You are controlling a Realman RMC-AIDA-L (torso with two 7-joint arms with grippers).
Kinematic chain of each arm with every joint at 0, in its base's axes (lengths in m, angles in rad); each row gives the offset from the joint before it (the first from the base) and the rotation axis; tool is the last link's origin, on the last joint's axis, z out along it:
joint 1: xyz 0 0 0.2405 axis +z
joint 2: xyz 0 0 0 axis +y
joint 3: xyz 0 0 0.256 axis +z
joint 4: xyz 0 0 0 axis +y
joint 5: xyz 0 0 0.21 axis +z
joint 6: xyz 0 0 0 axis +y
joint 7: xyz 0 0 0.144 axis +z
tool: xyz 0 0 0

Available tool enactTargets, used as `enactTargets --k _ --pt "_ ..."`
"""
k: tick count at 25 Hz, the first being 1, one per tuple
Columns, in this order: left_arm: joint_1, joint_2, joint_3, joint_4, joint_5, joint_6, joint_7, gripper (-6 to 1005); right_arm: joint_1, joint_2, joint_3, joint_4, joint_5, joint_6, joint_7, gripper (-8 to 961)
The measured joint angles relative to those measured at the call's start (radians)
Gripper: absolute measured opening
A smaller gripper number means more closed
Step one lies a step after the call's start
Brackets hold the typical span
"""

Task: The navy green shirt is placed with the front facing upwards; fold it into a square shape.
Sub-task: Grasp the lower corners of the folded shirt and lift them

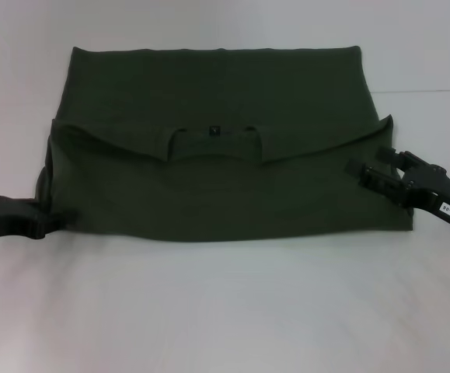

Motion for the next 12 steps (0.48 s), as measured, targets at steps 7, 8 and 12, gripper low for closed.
enactTargets --k 7,8,12 --pt "-0.006 -0.003 0.002 -0.008 0.003 0.003 0.016 255 -0.01 0.0 0.0 -0.006 -0.003 -0.001 0.001 915" --pt "-0.006 -0.004 0.006 -0.008 0.004 0.003 0.017 233 -0.015 0.0 0.0 -0.007 -0.003 -0.001 0.001 915" --pt "-0.003 -0.008 0.015 -0.008 0.004 0.005 0.018 146 -0.036 -0.005 0.002 -0.013 -0.001 -0.007 0.001 916"
